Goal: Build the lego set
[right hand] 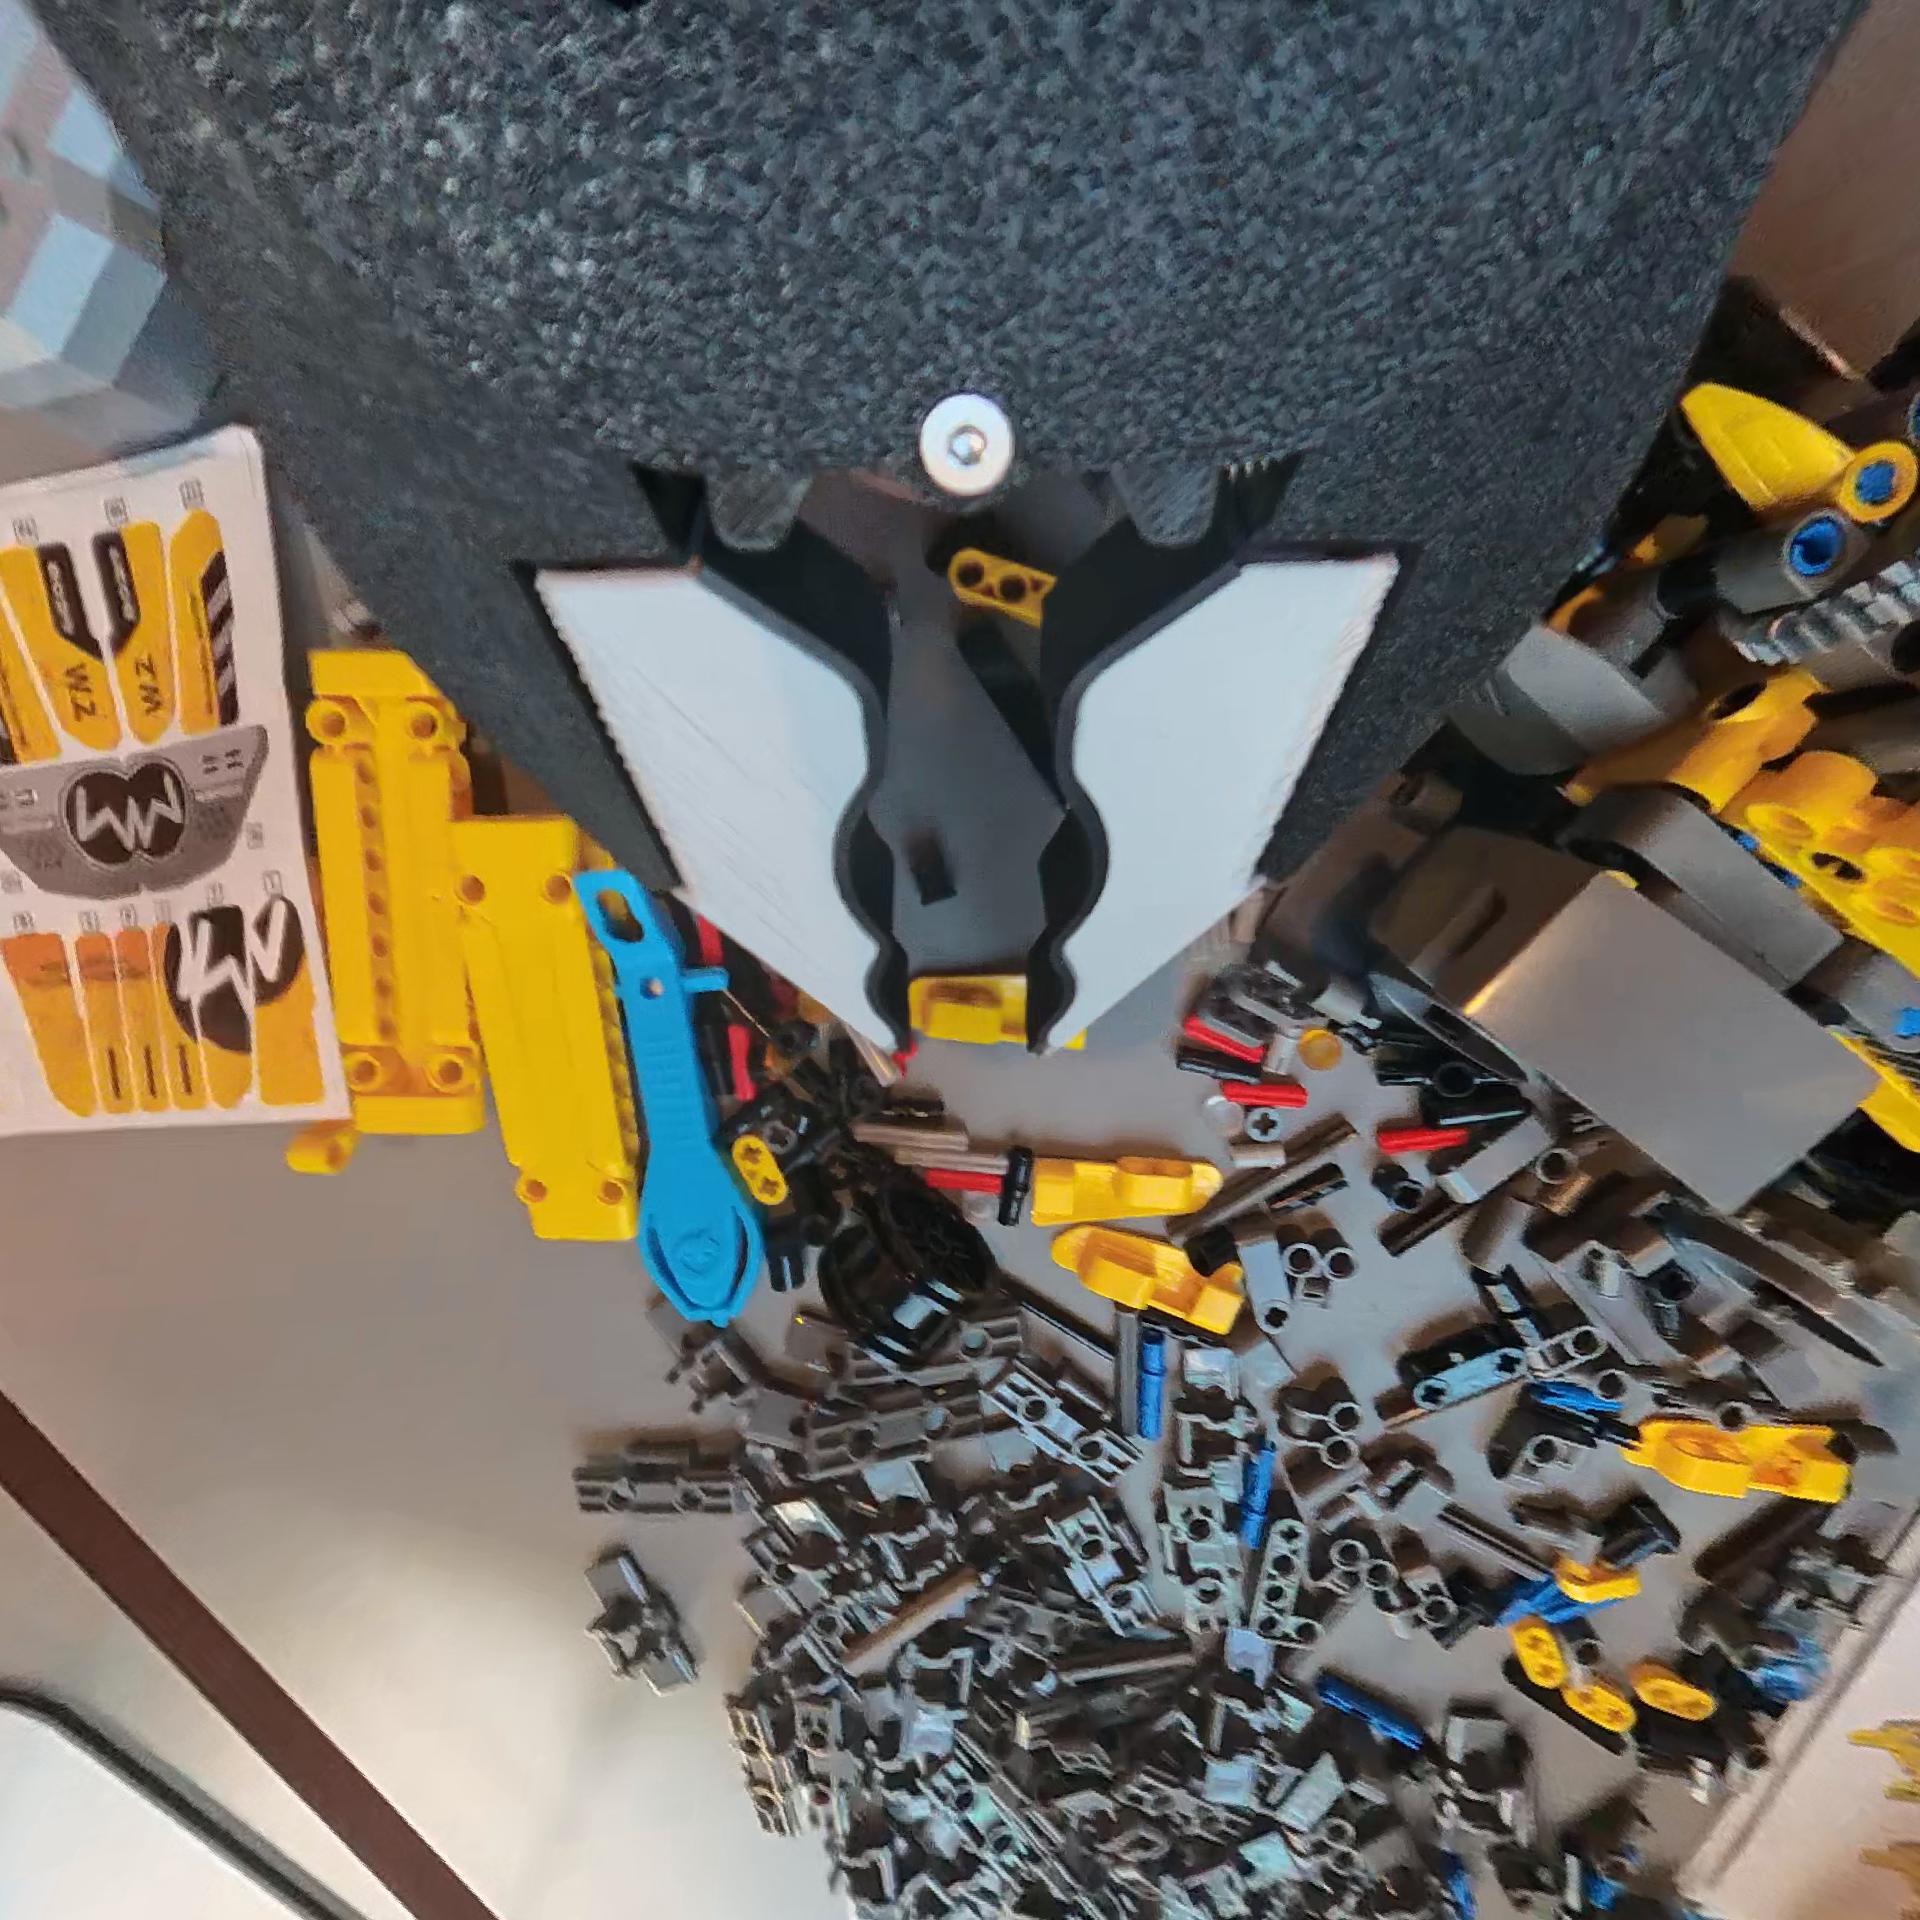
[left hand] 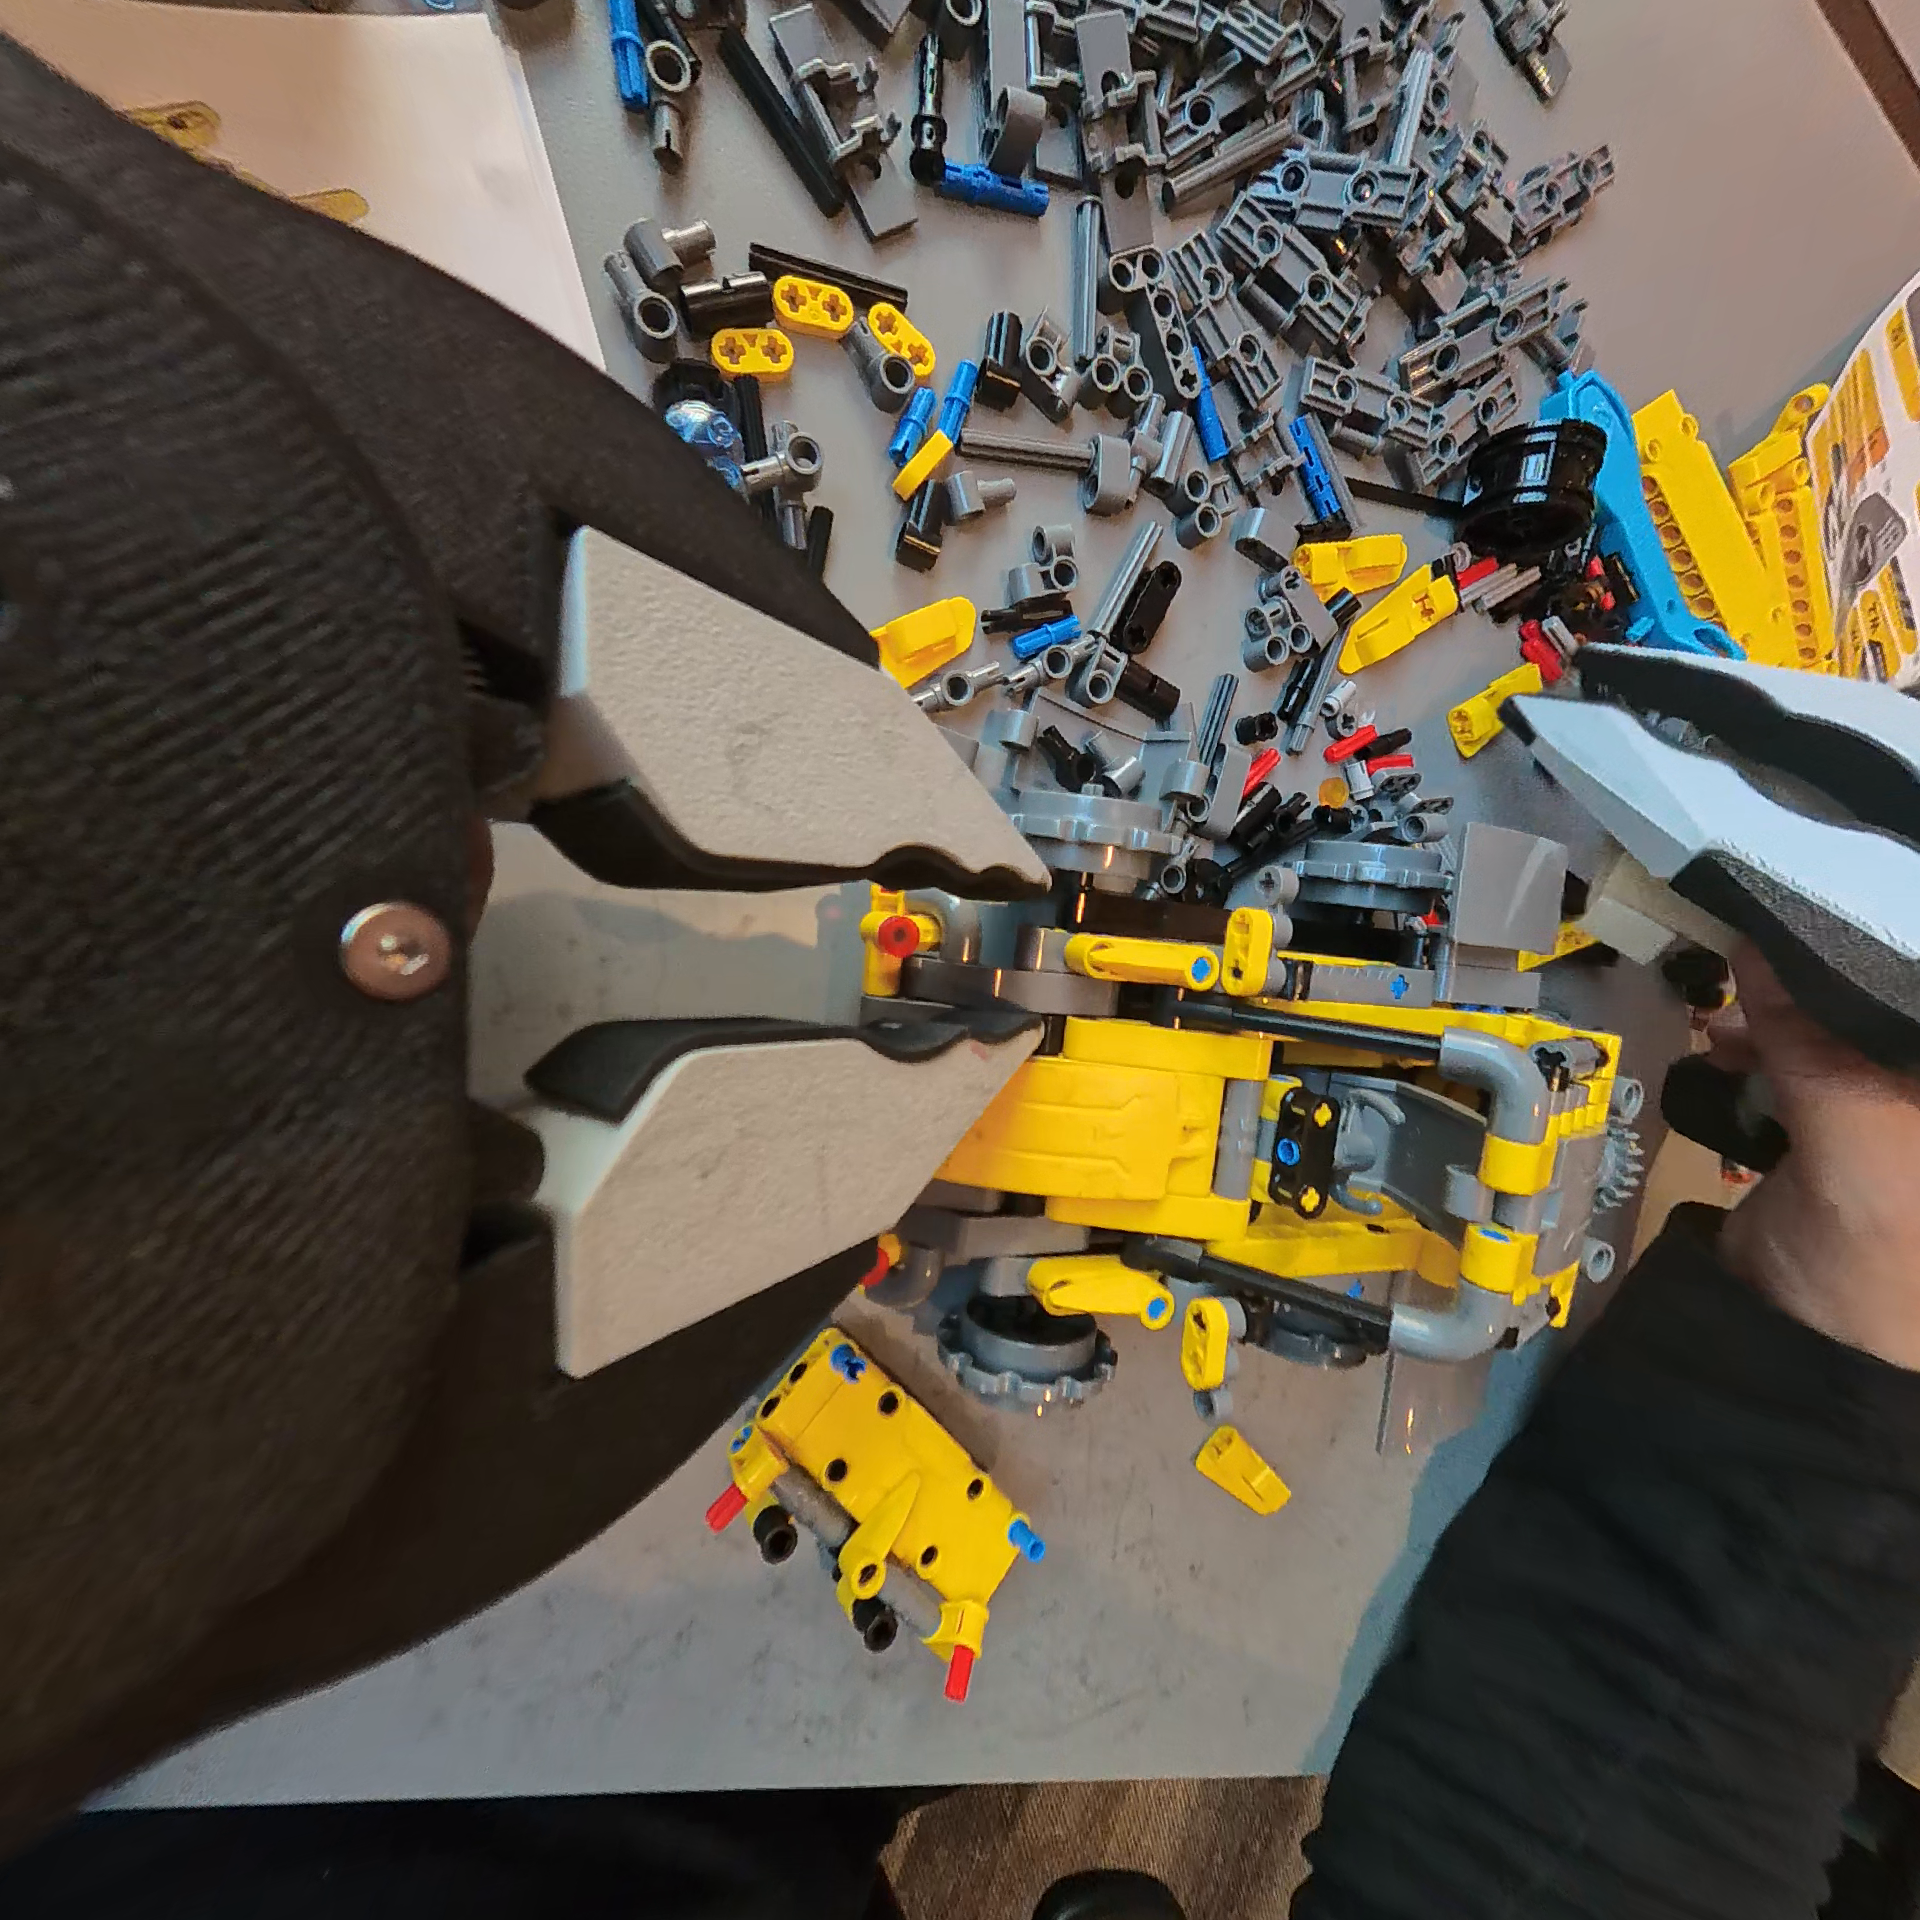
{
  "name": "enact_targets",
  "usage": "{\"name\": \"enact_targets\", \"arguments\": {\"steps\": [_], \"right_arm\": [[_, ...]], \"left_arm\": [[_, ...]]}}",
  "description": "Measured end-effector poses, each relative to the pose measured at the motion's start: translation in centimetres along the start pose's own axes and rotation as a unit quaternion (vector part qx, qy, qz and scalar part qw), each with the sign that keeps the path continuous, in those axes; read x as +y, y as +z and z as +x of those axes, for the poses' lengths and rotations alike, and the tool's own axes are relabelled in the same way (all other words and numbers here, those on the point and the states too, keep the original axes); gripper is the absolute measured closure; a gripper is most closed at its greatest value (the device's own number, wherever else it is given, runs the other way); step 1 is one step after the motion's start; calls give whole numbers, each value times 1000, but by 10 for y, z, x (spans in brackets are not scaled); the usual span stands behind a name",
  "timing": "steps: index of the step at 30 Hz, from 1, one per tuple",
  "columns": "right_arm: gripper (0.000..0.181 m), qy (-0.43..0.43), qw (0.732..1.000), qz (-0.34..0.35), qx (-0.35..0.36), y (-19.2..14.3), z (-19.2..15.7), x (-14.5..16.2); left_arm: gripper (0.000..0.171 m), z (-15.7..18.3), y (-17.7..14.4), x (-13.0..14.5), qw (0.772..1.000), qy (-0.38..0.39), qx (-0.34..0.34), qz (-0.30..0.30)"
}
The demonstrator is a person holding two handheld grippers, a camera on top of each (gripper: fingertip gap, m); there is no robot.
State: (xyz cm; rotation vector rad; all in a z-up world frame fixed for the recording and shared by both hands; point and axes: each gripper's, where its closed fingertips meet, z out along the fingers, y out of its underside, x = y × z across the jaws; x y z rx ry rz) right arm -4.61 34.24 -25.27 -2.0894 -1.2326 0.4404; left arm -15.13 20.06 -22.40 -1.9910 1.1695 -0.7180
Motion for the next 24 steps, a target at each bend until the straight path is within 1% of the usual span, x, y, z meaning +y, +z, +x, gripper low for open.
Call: {"name": "enact_targets", "arguments": {"steps": [3,6,9,11,15,18,20,22,24], "right_arm": [[156,17,1000,1,-2,-5,4,1],[150,56,998,-11,-16,-11,2,3],[151,71,997,-21,-37,-13,-8,2],[156,82,995,-23,-46,-11,-12,2],[150,92,993,-43,-55,0,-13,9],[148,62,996,-25,-62,8,-15,3],[146,47,997,-25,-62,7,-15,2],[146,60,996,-8,-69,2,-16,-3],[142,87,994,0,-72,-1,-16,-7]], "left_arm": [[153,0,0,0,1000,1,-2,-1],[154,0,0,0,1000,8,-7,-3],[155,1,0,0,1000,9,-6,-3],[155,1,0,0,1000,7,-4,-2],[154,1,0,0,1000,4,-2,-1],[154,1,0,0,1000,4,-2,-2],[154,1,0,0,1000,6,-4,-2],[154,1,0,0,1000,6,-4,-2],[155,1,0,0,1000,4,-2,-2]]}}
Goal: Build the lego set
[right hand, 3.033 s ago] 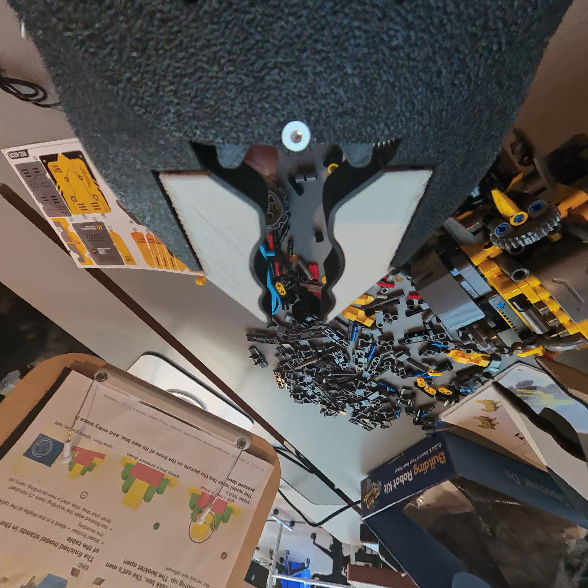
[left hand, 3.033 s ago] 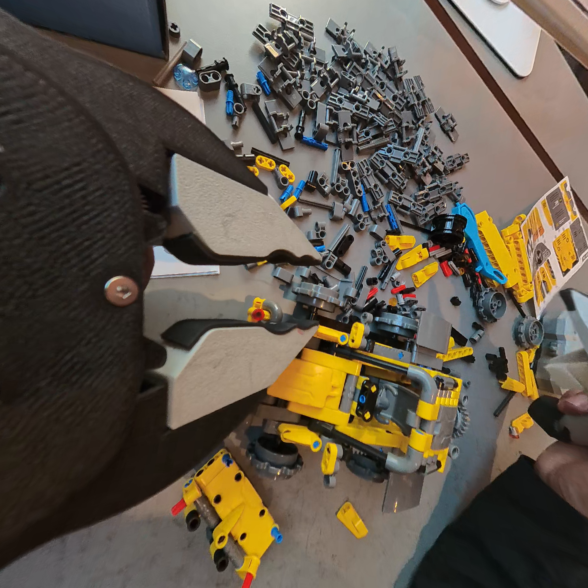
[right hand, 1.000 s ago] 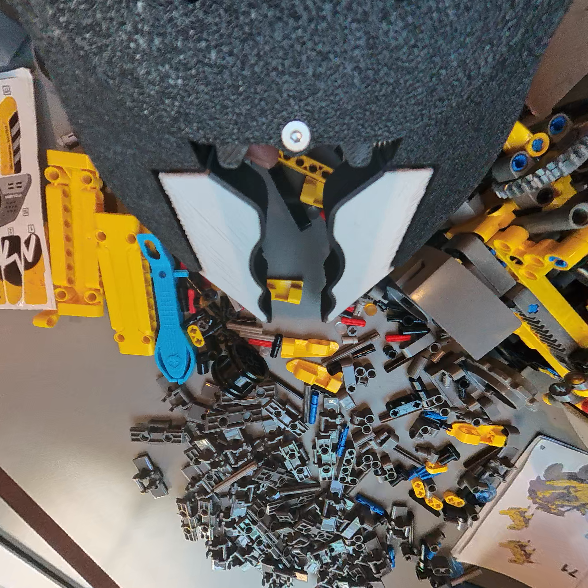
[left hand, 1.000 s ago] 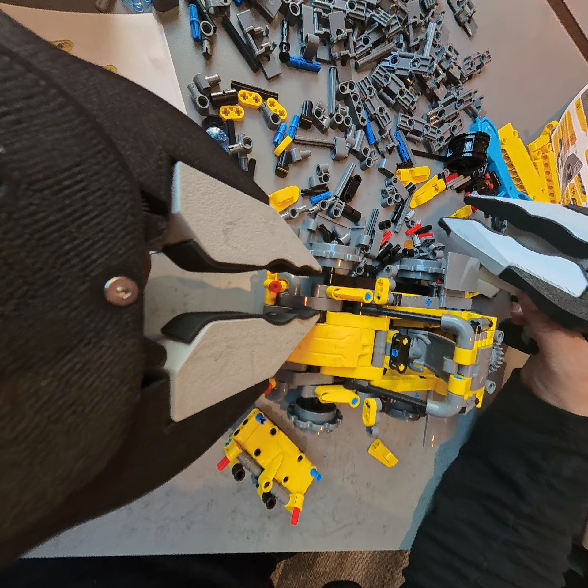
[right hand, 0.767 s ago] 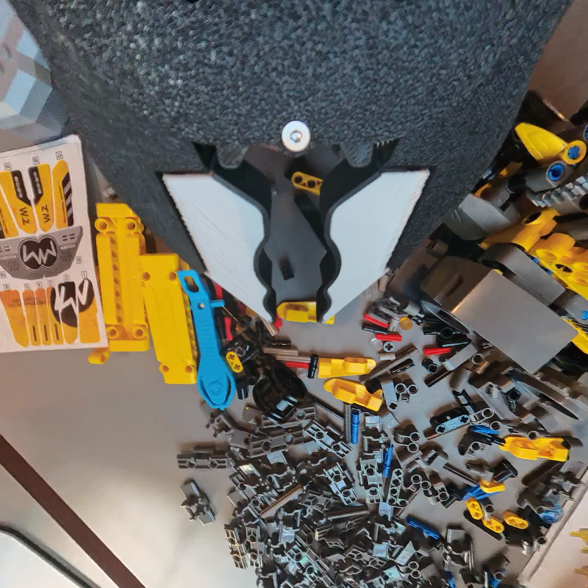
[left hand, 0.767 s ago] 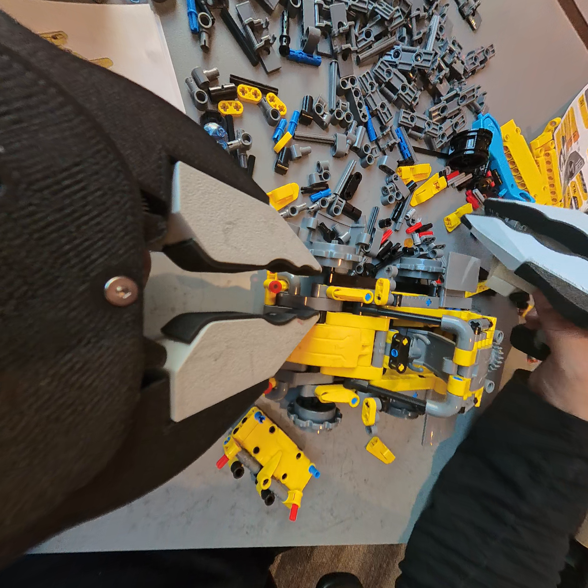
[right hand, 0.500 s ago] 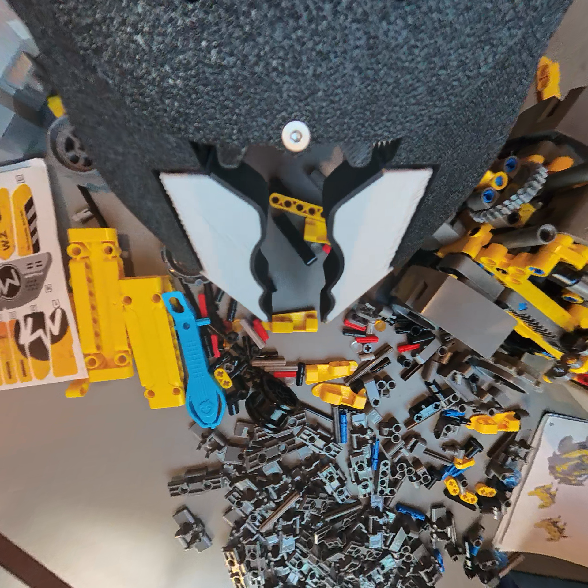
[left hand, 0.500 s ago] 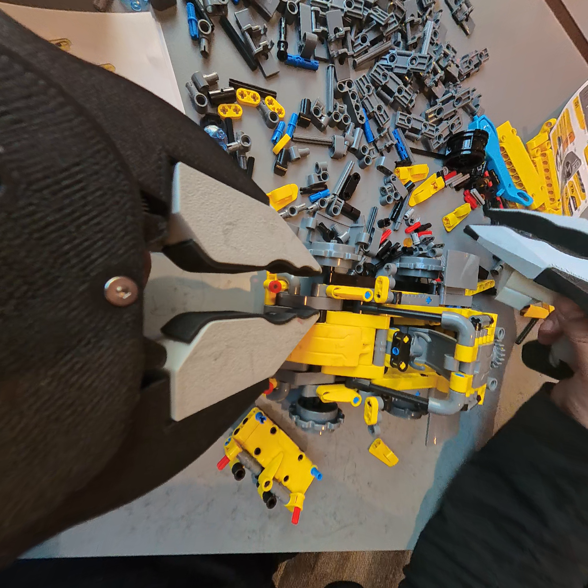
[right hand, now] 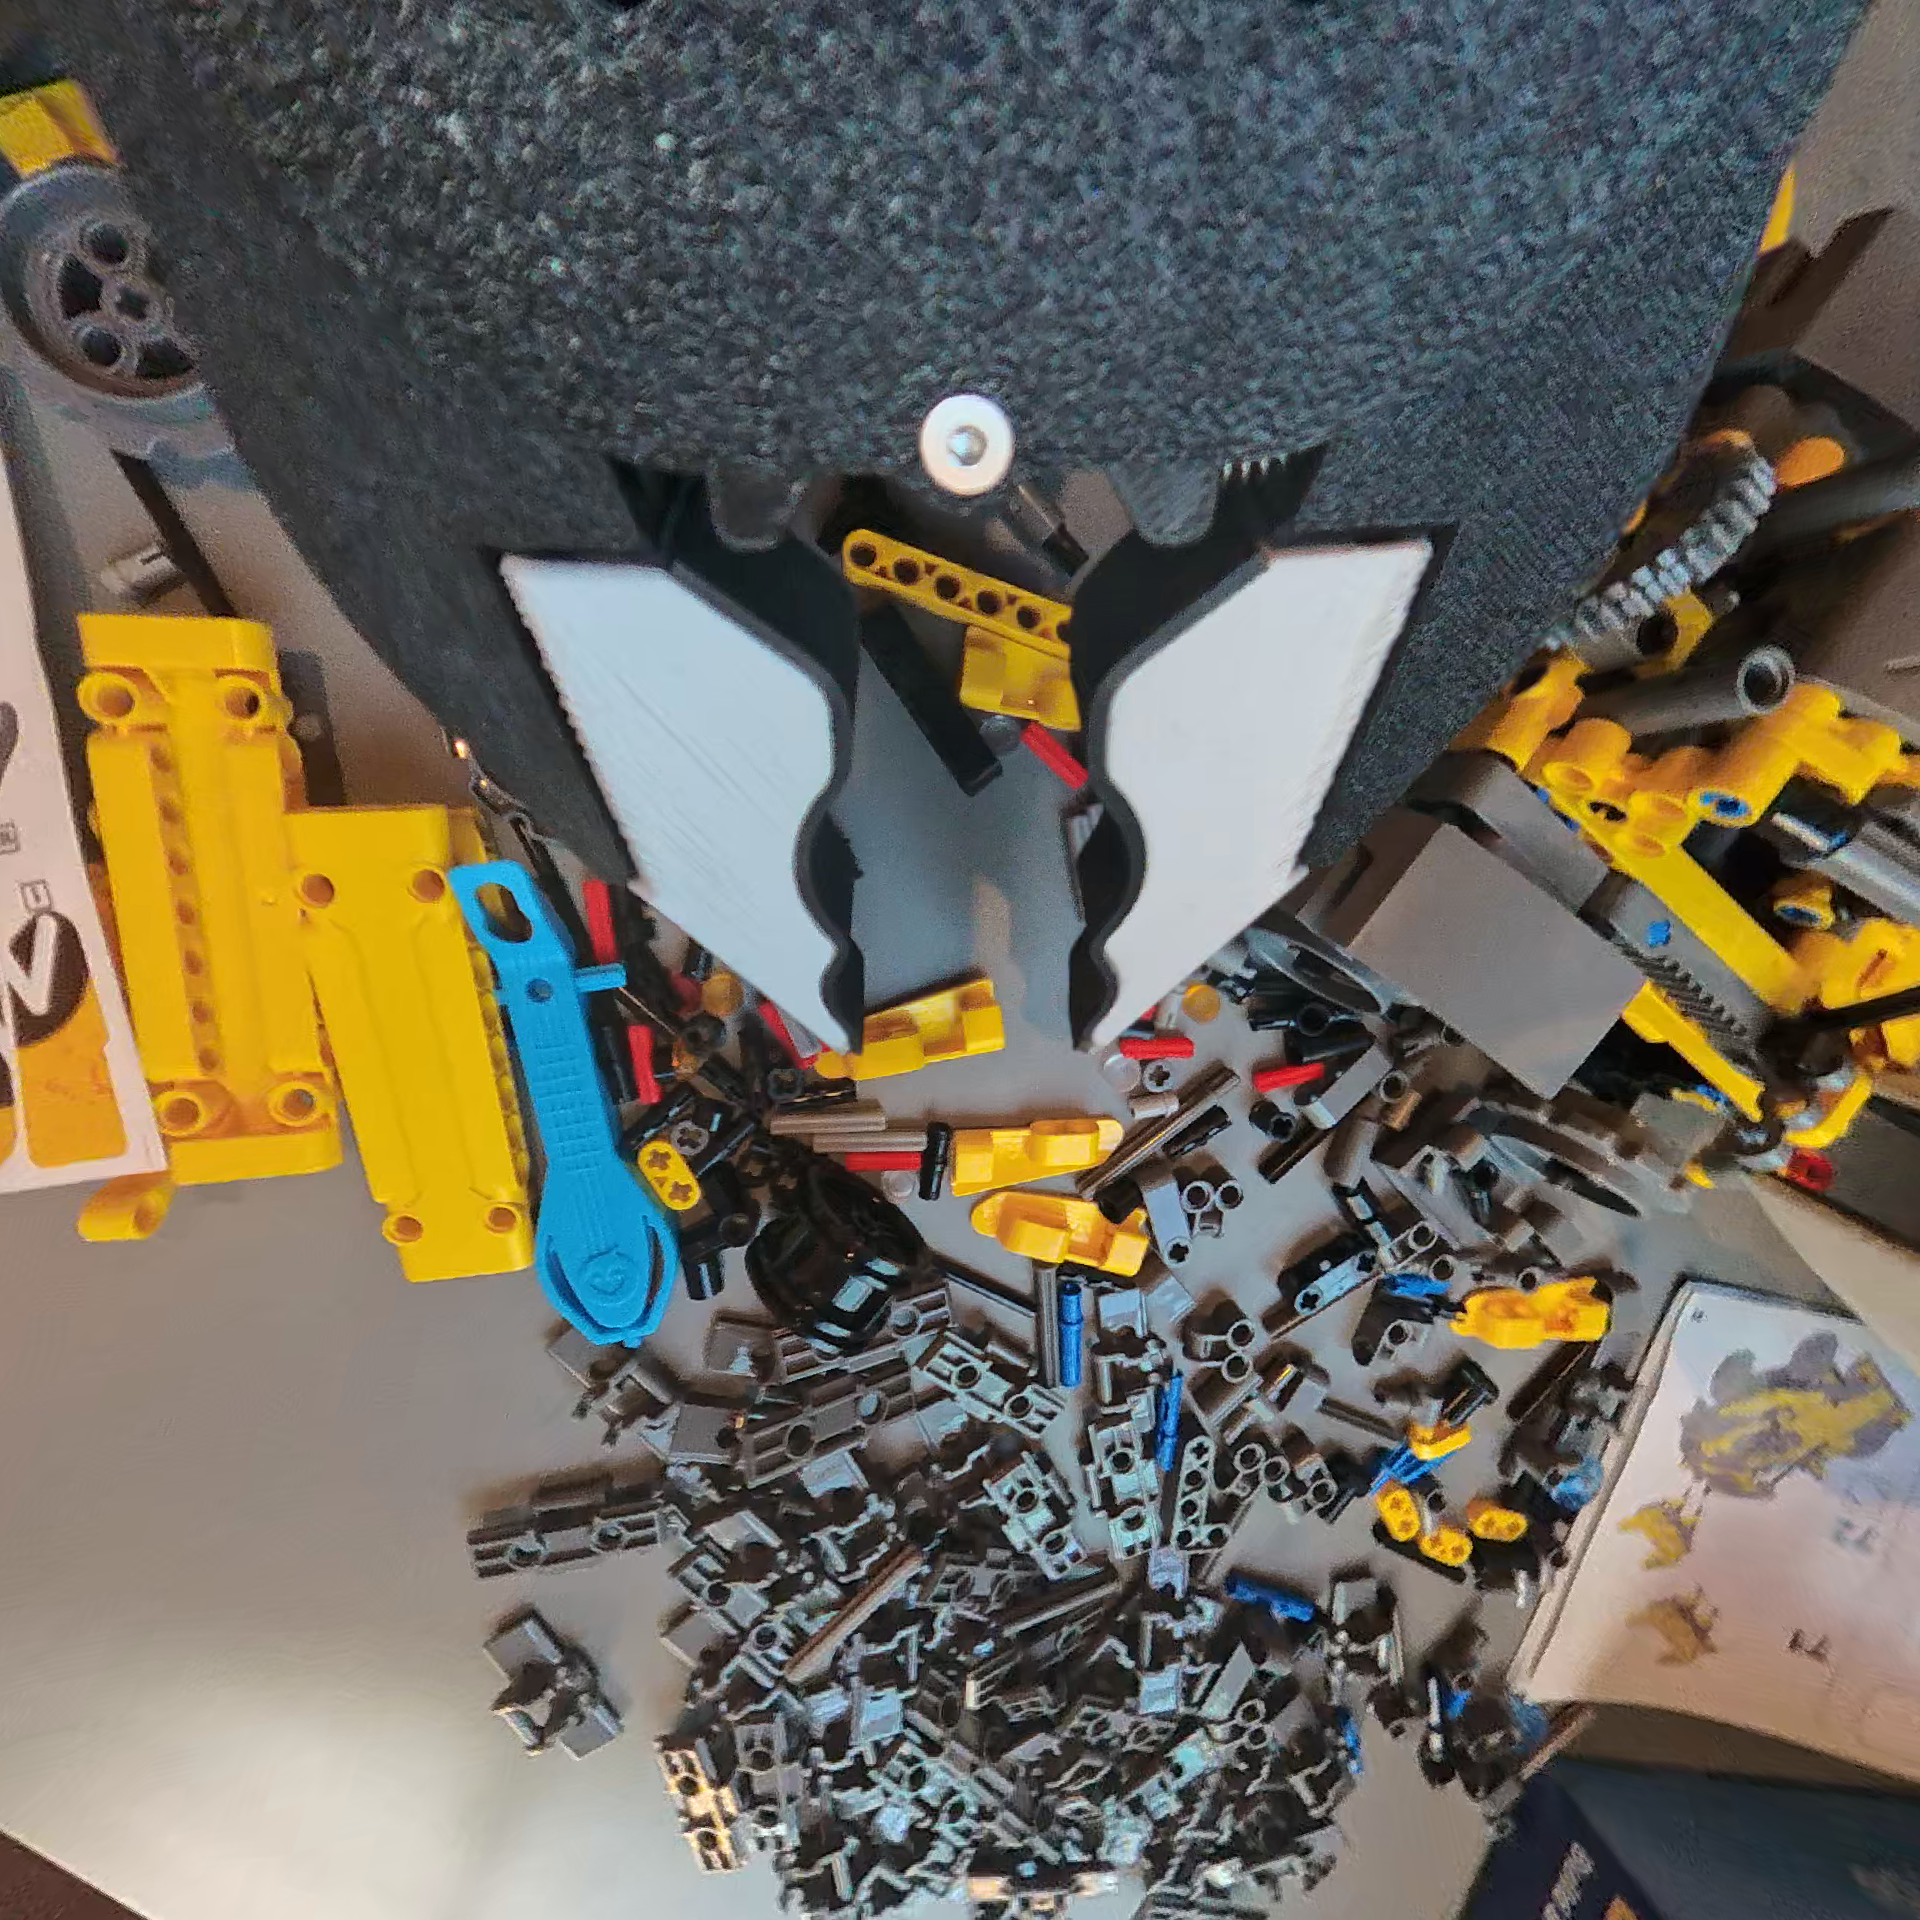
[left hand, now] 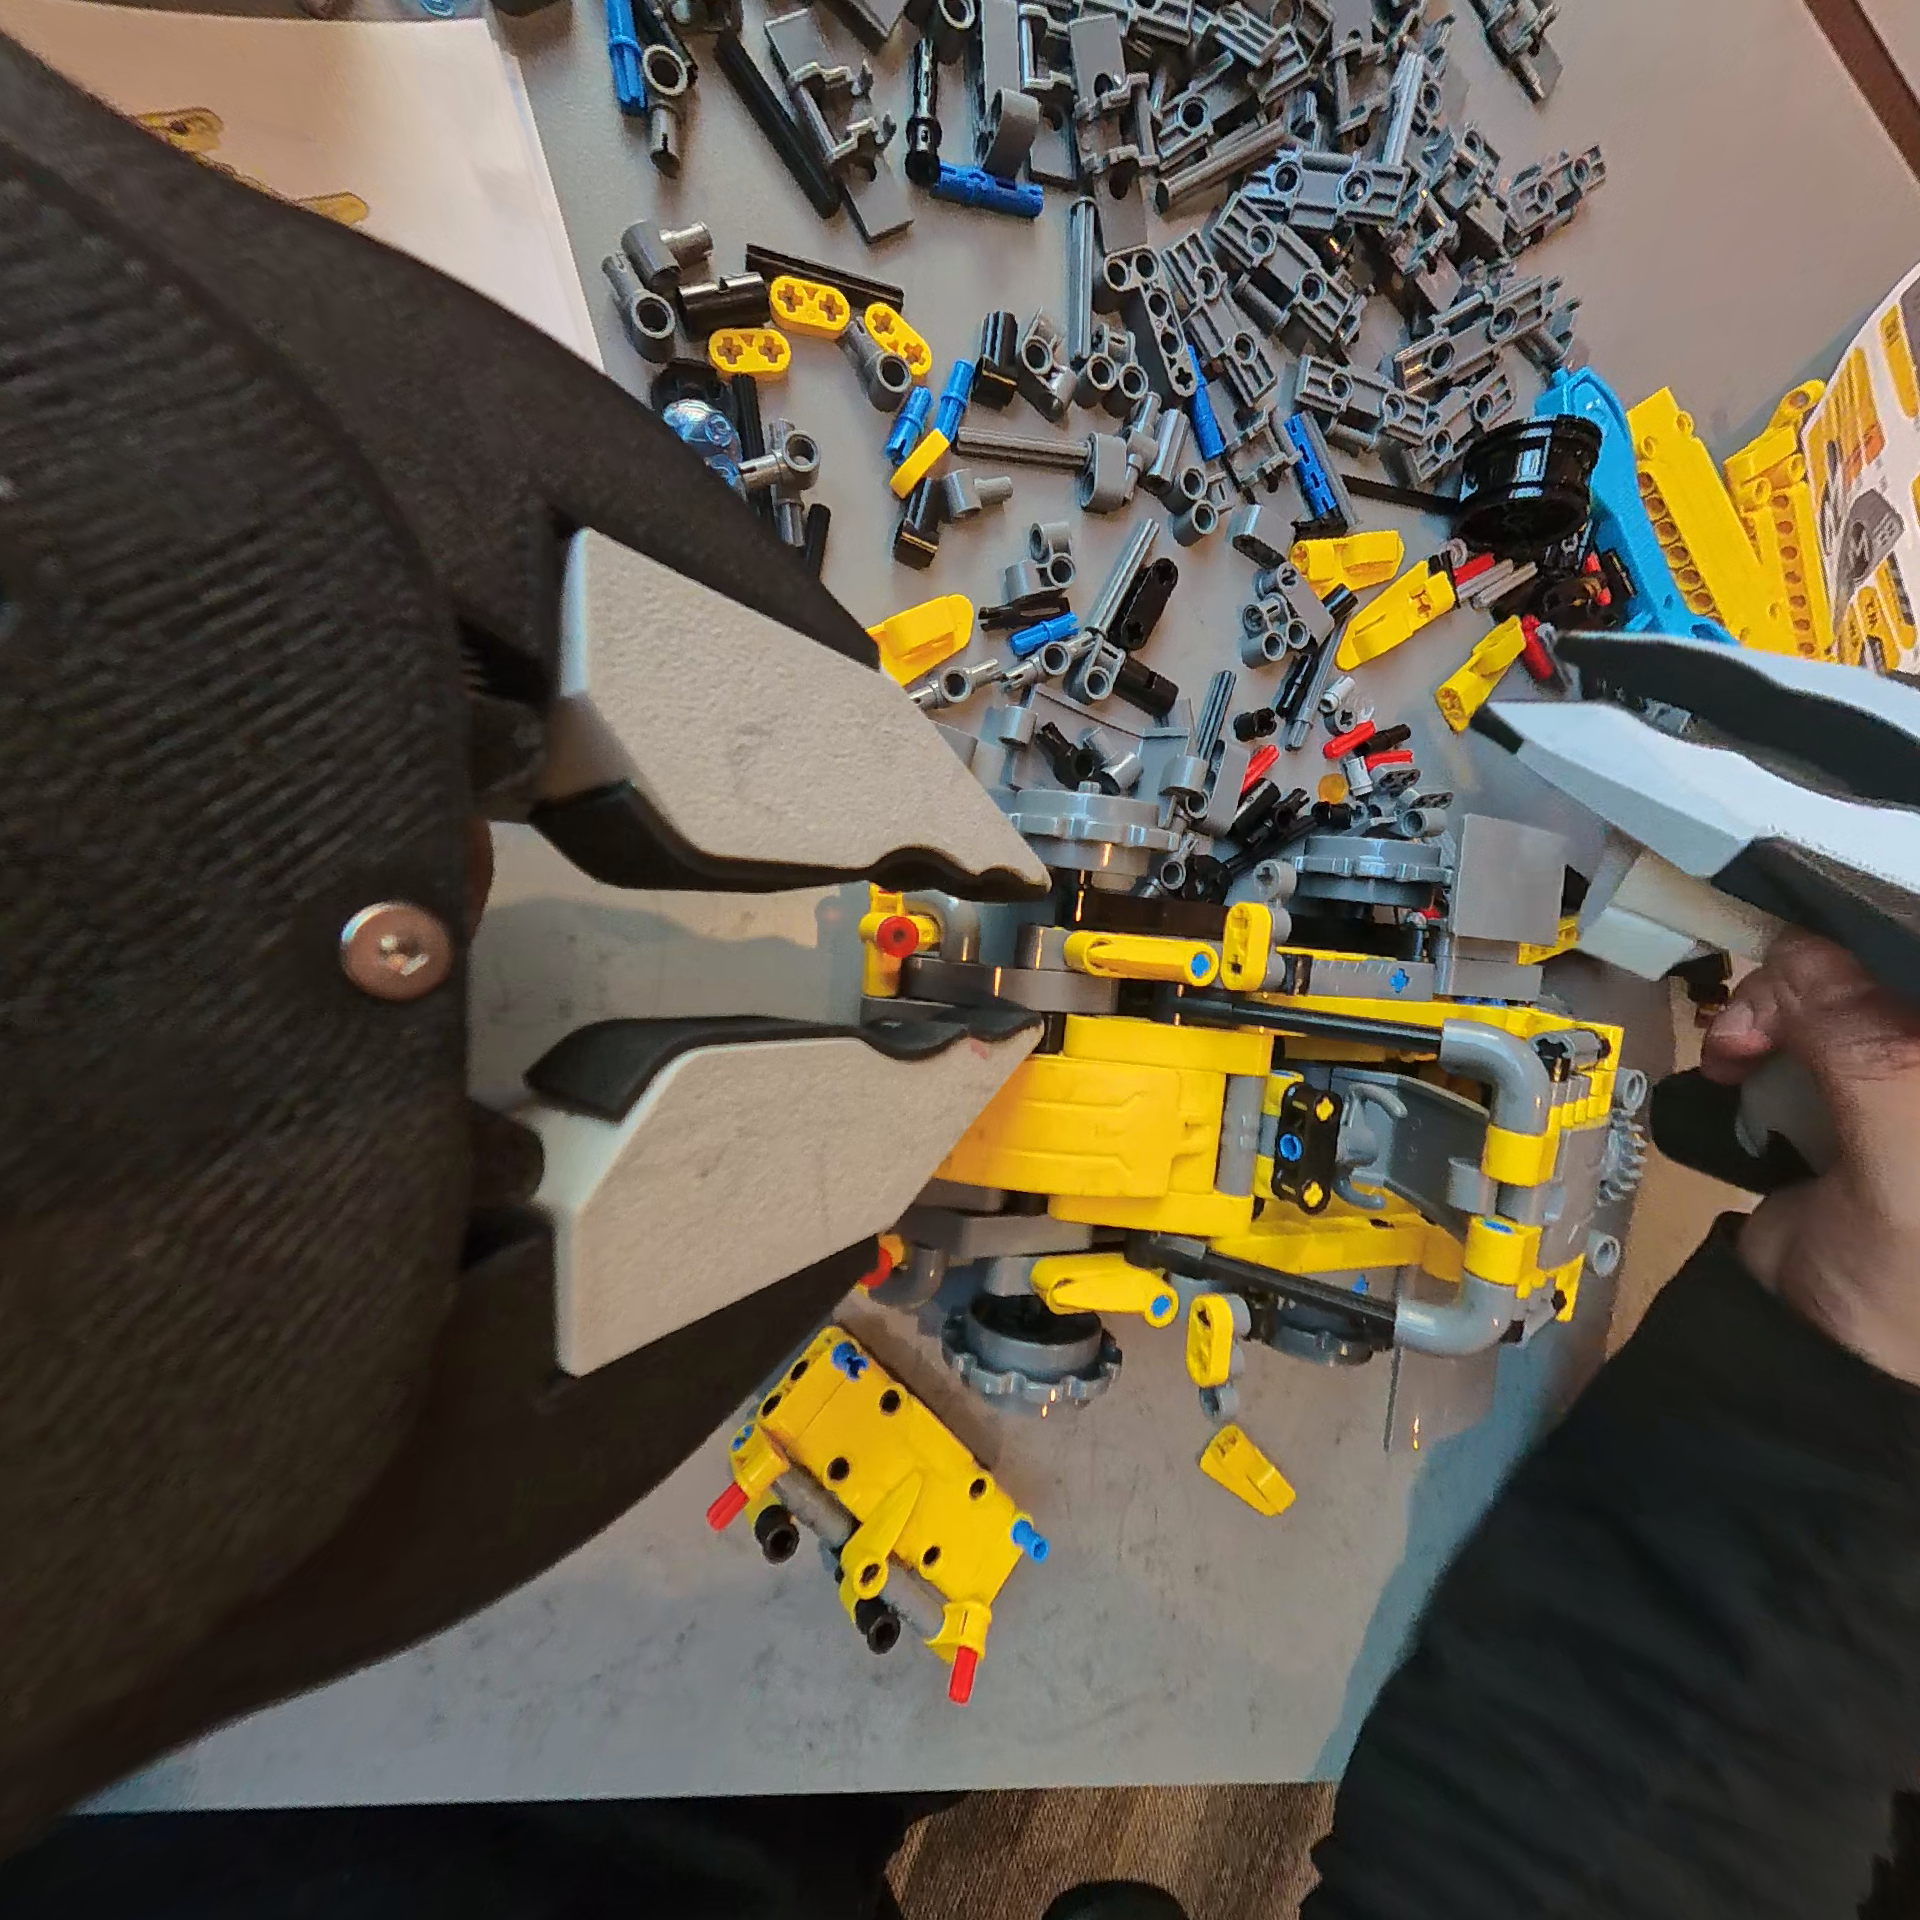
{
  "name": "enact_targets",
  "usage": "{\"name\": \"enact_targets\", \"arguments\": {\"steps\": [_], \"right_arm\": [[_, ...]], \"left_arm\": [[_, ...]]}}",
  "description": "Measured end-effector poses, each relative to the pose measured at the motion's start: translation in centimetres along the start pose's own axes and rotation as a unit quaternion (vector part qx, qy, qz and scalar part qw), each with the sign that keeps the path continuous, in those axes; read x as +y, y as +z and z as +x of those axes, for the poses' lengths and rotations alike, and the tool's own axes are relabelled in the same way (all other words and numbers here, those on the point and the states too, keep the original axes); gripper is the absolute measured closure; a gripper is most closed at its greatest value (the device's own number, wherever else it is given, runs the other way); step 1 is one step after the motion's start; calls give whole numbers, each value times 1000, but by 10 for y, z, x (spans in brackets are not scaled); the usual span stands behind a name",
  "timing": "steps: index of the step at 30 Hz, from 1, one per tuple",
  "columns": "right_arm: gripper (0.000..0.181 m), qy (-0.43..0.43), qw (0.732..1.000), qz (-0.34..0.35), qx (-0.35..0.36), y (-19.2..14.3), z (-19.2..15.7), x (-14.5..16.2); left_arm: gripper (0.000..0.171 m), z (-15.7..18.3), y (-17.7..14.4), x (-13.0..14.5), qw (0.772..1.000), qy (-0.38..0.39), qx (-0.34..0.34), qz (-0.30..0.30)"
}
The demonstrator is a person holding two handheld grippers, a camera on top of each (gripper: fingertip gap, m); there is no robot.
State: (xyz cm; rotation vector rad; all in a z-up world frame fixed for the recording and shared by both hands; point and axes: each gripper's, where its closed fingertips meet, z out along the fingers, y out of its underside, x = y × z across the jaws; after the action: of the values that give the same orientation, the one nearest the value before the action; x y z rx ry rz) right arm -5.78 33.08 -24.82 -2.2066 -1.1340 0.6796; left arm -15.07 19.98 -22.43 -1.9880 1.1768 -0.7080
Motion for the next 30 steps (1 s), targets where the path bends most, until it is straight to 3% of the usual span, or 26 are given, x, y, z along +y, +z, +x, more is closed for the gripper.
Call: {"name": "enact_targets", "arguments": {"steps": [6,9,11,14,19,24,30], "right_arm": [[142,13,999,-30,30,12,5,6],[145,-15,999,-31,14,13,-2,7],[157,-51,998,-47,7,9,-6,13],[156,-83,995,-50,32,0,-2,15],[154,-32,999,-15,12,-4,-8,1],[153,-24,999,-38,21,13,-6,6],[165,-40,998,-42,4,12,-10,11]], "left_arm": [[155,1,1,0,1000,-1,3,2],[155,1,0,0,1000,0,4,2],[155,1,0,0,1000,-1,4,2],[155,1,1,0,1000,-2,6,3],[156,1,1,0,1000,-4,7,3],[156,2,0,0,1000,1,3,1],[156,3,2,0,1000,-5,11,4]]}}
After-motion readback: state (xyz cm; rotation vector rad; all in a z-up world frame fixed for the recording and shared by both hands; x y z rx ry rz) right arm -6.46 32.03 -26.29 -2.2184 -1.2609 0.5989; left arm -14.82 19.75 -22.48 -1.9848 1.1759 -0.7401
